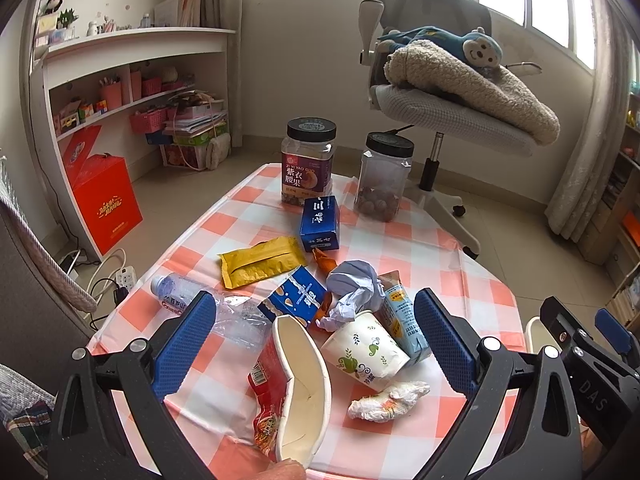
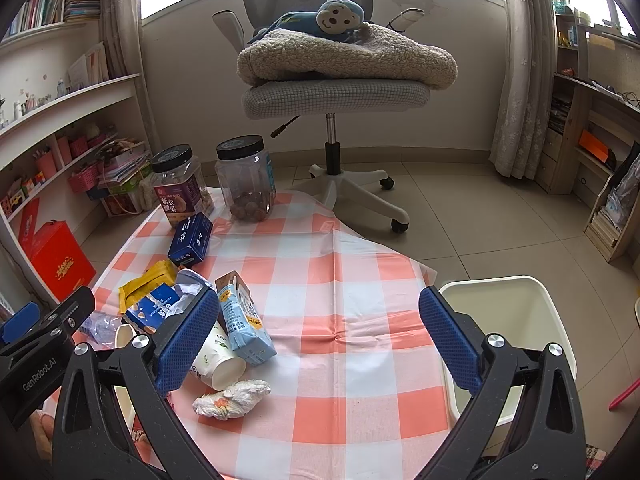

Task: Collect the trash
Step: 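Grasp the white-and-red instant noodle bowl with the left gripper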

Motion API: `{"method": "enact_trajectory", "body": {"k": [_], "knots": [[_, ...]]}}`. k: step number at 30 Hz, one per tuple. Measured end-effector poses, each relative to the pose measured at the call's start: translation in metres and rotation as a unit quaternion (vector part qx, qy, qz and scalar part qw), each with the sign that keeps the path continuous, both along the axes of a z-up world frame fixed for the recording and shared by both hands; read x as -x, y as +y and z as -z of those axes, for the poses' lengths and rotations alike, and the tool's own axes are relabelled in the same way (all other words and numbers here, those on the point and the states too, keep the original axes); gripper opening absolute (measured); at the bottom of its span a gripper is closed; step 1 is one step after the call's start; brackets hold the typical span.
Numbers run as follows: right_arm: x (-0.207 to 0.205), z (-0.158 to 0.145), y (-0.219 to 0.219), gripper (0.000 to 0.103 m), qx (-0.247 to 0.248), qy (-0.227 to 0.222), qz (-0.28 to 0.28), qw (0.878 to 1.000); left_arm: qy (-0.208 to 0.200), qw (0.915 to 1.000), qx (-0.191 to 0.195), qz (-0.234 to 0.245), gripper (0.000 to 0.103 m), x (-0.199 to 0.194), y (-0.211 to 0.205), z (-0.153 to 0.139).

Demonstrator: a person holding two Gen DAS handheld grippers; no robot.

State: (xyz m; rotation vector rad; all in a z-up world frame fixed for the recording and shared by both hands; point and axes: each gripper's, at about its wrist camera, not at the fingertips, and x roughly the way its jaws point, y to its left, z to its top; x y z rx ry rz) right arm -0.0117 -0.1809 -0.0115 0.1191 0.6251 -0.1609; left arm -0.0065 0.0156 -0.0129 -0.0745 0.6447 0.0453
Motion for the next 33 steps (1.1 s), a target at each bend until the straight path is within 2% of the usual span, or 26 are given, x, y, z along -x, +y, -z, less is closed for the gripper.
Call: {"method": "enact_trajectory", "body": {"k": [33], "knots": [[0.0001,0.0018,0.0011,0.096,0.000,0.001,-0.001,1.000,0.007,1.0000,0.000,-0.006,0.096,0.0002,0.0033,0.0058]]}}
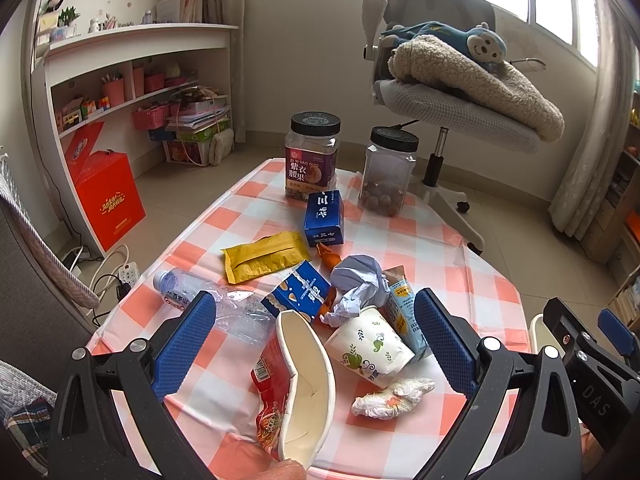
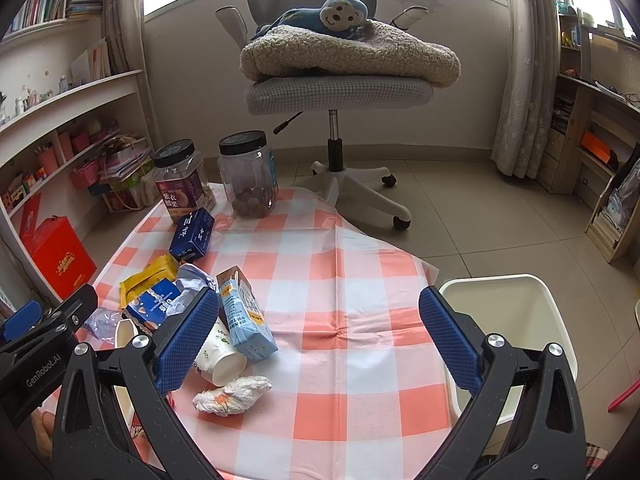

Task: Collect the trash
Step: 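Grasp the white-and-red instant noodle bowl with the left gripper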

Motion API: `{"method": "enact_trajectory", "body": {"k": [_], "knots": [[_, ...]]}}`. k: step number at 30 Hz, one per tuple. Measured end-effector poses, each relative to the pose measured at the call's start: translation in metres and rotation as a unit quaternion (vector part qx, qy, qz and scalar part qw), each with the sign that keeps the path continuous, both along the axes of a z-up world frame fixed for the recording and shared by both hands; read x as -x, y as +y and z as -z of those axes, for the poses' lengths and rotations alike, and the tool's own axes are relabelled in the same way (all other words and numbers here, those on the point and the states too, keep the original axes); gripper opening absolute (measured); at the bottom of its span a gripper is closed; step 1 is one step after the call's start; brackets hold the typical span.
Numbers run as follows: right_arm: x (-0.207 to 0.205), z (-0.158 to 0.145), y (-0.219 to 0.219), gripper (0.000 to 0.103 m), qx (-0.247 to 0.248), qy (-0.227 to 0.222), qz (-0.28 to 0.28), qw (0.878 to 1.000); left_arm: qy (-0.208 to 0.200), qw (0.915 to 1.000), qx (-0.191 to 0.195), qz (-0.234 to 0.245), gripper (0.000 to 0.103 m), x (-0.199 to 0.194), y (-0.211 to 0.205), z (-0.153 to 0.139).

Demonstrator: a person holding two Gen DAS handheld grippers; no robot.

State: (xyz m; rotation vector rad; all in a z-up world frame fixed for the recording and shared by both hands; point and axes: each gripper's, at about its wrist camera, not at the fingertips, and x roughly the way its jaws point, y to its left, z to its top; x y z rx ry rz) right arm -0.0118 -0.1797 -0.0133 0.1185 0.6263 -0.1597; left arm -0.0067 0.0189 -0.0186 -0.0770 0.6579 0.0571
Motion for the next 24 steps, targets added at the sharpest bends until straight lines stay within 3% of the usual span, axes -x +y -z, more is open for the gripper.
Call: {"method": "enact_trajectory", "body": {"k": [16,24], "knots": [[0.000,0.004,0.002,0.096,-0.001,0.005,0.001,1.000,0.013,0.9999,0.000,-0.006,0.096,-0.005,-0.001,-0.001],[-0.006,0.021,-0.012,0.096,-0.048,0.060,0.004,0.997,0.016,0.9985,0.042,-0.033,0.096,-0.006,0.028,-0.015]]}}
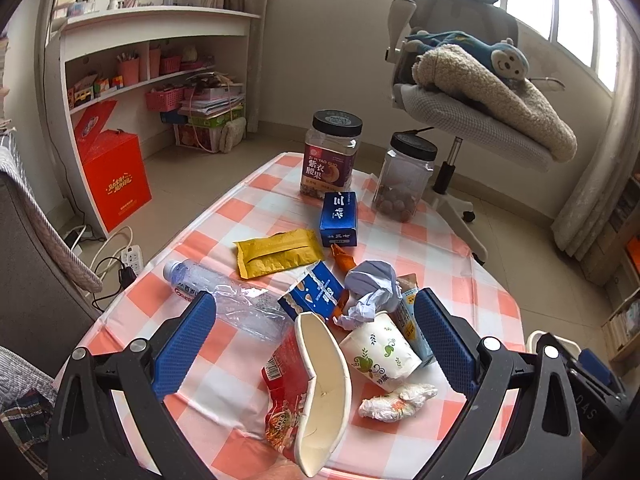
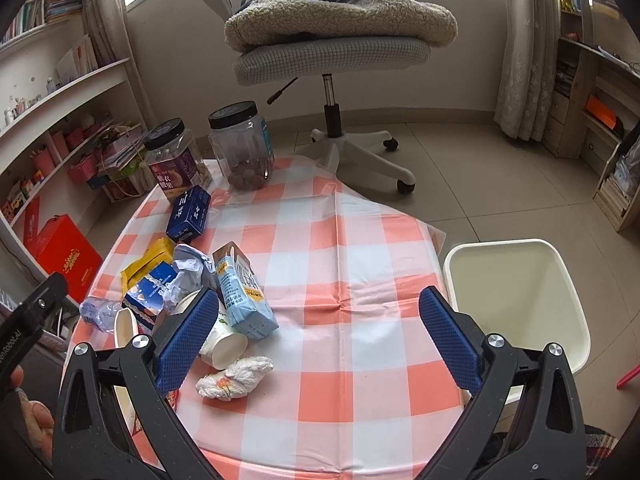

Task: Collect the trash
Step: 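Grasp the white-and-red instant noodle bowl with the left gripper, then lift the noodle bowl off the table with the left gripper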

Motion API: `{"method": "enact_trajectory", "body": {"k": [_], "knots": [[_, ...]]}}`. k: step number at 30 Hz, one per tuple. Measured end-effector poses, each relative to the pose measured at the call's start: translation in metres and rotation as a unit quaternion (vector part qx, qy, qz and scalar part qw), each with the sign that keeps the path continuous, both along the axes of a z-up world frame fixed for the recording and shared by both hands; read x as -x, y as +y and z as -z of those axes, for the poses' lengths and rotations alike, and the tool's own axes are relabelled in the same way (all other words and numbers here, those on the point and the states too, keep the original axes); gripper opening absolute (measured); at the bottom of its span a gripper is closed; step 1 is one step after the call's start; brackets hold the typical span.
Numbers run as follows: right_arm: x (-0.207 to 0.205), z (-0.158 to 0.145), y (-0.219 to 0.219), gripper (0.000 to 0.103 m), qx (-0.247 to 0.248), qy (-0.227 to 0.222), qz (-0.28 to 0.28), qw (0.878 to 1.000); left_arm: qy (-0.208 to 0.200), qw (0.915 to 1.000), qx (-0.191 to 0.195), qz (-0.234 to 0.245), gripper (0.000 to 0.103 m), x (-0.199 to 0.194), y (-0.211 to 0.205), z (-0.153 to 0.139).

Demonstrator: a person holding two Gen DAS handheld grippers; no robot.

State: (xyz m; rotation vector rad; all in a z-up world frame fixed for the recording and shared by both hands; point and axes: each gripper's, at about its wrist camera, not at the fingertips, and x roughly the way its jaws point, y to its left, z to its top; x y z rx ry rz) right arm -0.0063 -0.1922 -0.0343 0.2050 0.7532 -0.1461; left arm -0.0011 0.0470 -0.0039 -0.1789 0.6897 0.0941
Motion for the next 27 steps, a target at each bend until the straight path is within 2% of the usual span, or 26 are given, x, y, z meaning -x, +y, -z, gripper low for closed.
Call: {"method": "enact_trajectory", "body": {"k": [3,7,11,15,22,24,26,27], "knots": [[-0.001,0.002,-0.005,0.096,-0.014,0.021,-0.005,1.000,0.001,0.9999,0.011,0.002,0.096,0.003,0.014,-0.004],[0.003,0.003,-0.008,0.096,-0.020,0.034,-0.011,0.999,0.016,0.9983,-0.028,0.049,0.096,0.011,0.009,0.006],[0.001,0.000,-0.015,0.096,-0.034,0.041,-0.009,0.999,0.066,0.9938,-0.048,0.076,0.096,0.017,0.004,0.033],[-0.006,0.007,-0.017,0.096,-0.075,0.072,-0.018,0.994,0.128,0.9869,-0.060,0.077,0.096,0.012,0.001,0.066],[-0.011,0.023,-0.016,0.096,-0.116,0.108,-0.010,0.987,0.173,0.9755,-0.074,0.113,0.096,-0.008,-0.027,0.088],[-0.014,0.030,-0.016,0.096,-0.121,0.123,-0.009,0.985,0.189,0.9727,-0.071,0.114,0.089,-0.017,-0.032,0.097],[-0.017,0.038,-0.015,0.096,-0.129,0.139,-0.012,0.982,0.205,0.9688,-0.082,0.112,0.055,-0.025,-0.033,0.105],[-0.018,0.042,-0.014,0.096,-0.134,0.147,-0.014,0.980,0.214,0.9673,-0.081,0.110,0.046,-0.027,-0.031,0.109]]}}
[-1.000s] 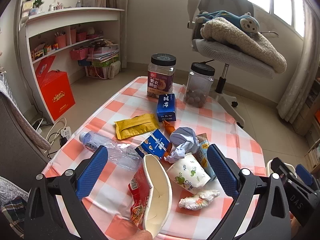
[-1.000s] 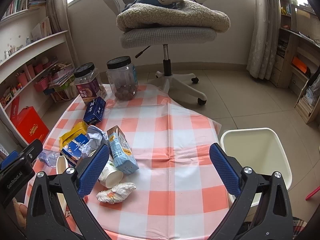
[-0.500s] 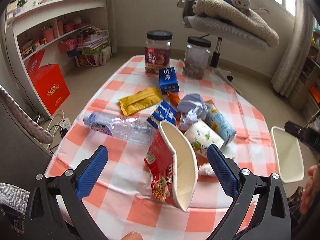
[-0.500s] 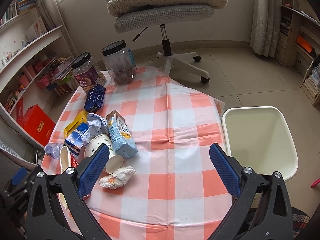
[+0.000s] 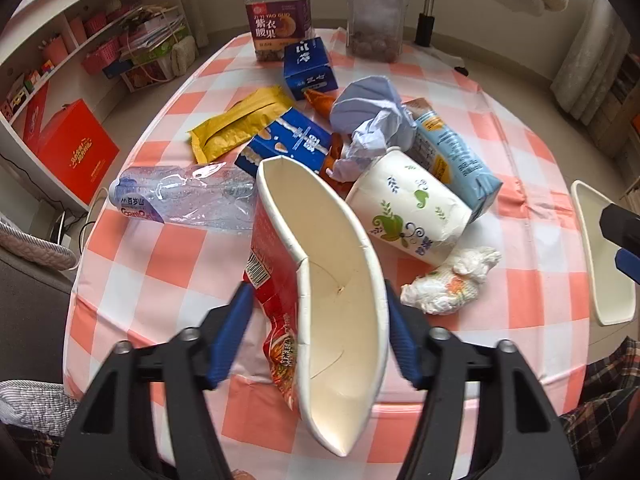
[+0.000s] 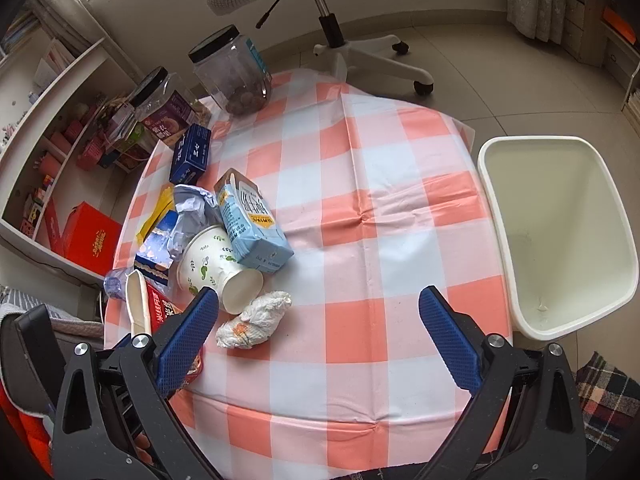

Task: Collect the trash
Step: 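Lift the noodle bowl off the table with the left gripper, then grasp the crumpled white paper with the right gripper while the left gripper holds the bowl raised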

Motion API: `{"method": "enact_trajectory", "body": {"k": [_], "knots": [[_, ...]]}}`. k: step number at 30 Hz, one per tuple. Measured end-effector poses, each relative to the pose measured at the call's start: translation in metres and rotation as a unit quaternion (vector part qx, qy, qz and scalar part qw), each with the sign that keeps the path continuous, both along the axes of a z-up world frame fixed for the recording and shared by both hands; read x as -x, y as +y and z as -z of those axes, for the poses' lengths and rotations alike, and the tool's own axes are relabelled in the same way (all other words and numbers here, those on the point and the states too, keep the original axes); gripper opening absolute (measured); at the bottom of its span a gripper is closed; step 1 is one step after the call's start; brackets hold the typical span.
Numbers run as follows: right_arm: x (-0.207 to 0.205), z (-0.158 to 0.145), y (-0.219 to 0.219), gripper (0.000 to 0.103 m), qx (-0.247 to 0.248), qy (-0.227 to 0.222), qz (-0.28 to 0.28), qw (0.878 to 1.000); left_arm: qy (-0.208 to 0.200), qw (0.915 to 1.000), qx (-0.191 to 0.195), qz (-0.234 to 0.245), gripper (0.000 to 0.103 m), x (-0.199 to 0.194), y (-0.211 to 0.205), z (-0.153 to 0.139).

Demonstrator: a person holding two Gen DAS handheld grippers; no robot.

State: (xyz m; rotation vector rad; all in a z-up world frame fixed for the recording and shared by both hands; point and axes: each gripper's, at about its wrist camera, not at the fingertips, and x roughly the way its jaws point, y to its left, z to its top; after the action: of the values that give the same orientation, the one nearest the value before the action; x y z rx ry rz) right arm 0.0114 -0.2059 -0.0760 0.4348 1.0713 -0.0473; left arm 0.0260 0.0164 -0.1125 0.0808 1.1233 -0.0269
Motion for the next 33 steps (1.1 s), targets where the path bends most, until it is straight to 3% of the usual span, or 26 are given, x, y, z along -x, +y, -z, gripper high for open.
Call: {"method": "enact_trajectory", "body": {"k": [1,3,5,11,14,16,17,20,22,24,28,33], "knots": [[-0.001,0.004,0.002,0.096,-0.006,0.009,-0.003,1.000,0.009,0.9999,0.009,-0.005,0.031,-0.002,0.004,0.003],[-0.005,0.012,0.004,0.096,-0.023,0.028,-0.006,0.999,0.004,0.9996,0.028,-0.010,0.030,0.001,0.014,-0.001],[-0.007,0.015,0.006,0.096,-0.041,0.036,-0.009,0.998,-0.031,0.9989,0.034,-0.005,0.030,0.009,0.020,-0.018],[-0.039,0.000,0.021,0.096,-0.033,0.026,-0.028,0.999,-0.128,0.9897,0.064,0.011,0.030,0.009,0.035,-0.104],[-0.065,-0.012,0.042,0.096,-0.021,0.026,-0.063,0.997,-0.166,0.9829,0.080,0.010,0.030,-0.011,0.044,-0.148],[-0.085,-0.019,0.065,0.089,0.006,0.016,-0.107,0.994,-0.192,0.9778,0.084,-0.001,0.030,-0.026,0.053,-0.166],[-0.095,-0.021,0.078,0.082,0.022,0.013,-0.134,0.991,-0.203,0.9753,0.085,-0.008,0.030,-0.032,0.058,-0.170],[-0.122,-0.017,0.110,0.079,0.069,-0.004,-0.190,0.979,-0.218,0.9703,0.099,-0.035,0.030,-0.045,0.077,-0.157],[-0.136,-0.007,0.129,0.079,0.113,-0.011,-0.223,0.968,-0.180,0.9767,0.105,-0.052,0.030,-0.057,0.084,-0.142],[-0.150,0.008,0.141,0.076,0.140,-0.004,-0.252,0.958,-0.163,0.9773,0.125,-0.052,0.030,-0.060,0.089,-0.137],[-0.168,0.035,0.154,0.041,0.156,0.023,-0.289,0.944,-0.178,0.9796,0.081,-0.045,0.031,-0.062,0.088,-0.139],[-0.168,0.030,0.152,0.036,0.137,-0.001,-0.272,0.953,-0.177,0.9799,0.084,-0.038,0.031,-0.065,0.088,-0.134]]}}
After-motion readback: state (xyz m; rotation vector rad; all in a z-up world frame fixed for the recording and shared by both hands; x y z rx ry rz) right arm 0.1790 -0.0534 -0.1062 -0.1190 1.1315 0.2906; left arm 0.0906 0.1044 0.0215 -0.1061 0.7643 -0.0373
